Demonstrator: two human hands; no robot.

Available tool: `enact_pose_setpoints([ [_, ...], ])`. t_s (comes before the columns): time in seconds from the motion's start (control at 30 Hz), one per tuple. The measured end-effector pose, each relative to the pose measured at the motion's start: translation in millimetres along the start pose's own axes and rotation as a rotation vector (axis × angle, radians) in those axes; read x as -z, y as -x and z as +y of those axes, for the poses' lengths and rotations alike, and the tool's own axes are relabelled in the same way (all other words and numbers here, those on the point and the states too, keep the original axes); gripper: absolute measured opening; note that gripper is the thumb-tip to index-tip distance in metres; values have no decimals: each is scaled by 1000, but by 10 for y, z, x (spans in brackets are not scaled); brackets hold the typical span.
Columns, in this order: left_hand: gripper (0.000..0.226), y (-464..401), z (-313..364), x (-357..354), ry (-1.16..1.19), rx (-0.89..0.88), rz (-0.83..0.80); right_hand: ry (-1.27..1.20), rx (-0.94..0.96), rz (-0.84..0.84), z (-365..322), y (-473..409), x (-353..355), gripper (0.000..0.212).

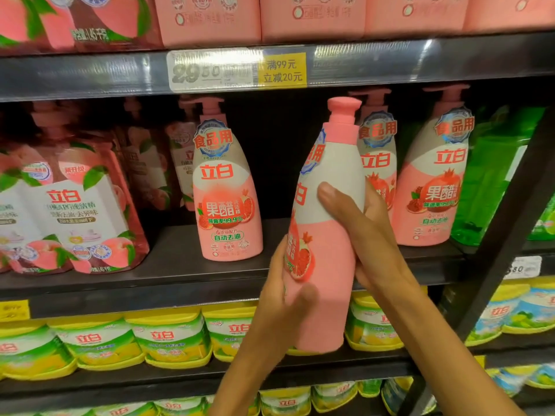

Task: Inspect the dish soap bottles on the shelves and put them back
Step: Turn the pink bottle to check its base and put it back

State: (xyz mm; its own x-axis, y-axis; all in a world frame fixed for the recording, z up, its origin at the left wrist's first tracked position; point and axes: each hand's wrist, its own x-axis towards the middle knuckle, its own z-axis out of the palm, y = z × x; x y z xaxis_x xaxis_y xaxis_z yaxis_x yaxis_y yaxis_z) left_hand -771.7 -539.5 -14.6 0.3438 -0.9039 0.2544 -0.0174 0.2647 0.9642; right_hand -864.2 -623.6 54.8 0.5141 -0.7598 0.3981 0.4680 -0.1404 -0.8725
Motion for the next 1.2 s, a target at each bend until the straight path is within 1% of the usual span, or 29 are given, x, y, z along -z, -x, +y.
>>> enact_pose_setpoints([
  [0.03,96,-18,-4,-34,-4,3,-15,33,-21,41,-1,4,-32,54],
  [0.07,101,8,-9,-45,3,-11,-42,66,-41,72,-7,3,-57,57],
  [0.13,91,57,-42,-1,70,23,-47,124,-73,75,-29,-8,-54,58],
  [0.17,89,74,-43,29,114,51,-44,142,-88,43,-49,-17,-24,57],
  [0.27,96,104,-66,140,268,153,-44,155,-120,-85,-110,-69,127,48],
  [0.3,93,125,-65,173,328,186,-50,134,-134,-116,-119,-93,165,42],
  [0.37,79,154,-71,195,414,236,-83,22,-189,-184,-104,-133,190,28],
  [0.43,67,179,-106,183,432,274,-127,-99,-235,-224,-63,-145,154,23],
  [0.5,57,183,-115,174,421,287,-133,-120,-228,-206,-4,-151,144,21],
  [0.57,46,165,-67,191,360,275,-106,-98,-205,-187,7,-149,151,15],
  [0.6,44,155,-31,205,312,256,-86,-81,-182,-166,0,-146,155,14],
  [0.63,45,139,-1,219,250,220,-76,-57,-146,-140,-18,-135,142,18],
  [0.67,50,127,34,215,180,173,-60,-26,-106,-112,-39,-120,119,27],
  [0.73,70,112,67,184,66,58,-10,37,-40,-70,-73,-97,61,42],
  [0.8,78,104,53,138,52,-12,23,121,-9,-66,-94,-71,26,56],
  [0.87,77,104,4,136,71,-50,33,175,-19,-92,-121,-73,41,65],
  [0.9,77,109,-16,149,73,-62,37,158,-42,-118,-148,-96,62,63],
  [1.0,70,134,-32,210,87,-74,-10,-14,-127,-202,-279,-239,124,41],
  [1.07,68,143,-70,212,96,-49,-69,-44,-174,-257,-352,-332,124,43],
  [1.1,70,143,-101,194,101,-31,-86,-51,-180,-294,-369,-351,109,43],
  [1.13,71,142,-128,173,101,-12,-94,-63,-175,-318,-365,-365,102,37],
  [1.2,69,124,-159,156,87,16,-100,-109,-159,-316,-348,-365,99,23],
])
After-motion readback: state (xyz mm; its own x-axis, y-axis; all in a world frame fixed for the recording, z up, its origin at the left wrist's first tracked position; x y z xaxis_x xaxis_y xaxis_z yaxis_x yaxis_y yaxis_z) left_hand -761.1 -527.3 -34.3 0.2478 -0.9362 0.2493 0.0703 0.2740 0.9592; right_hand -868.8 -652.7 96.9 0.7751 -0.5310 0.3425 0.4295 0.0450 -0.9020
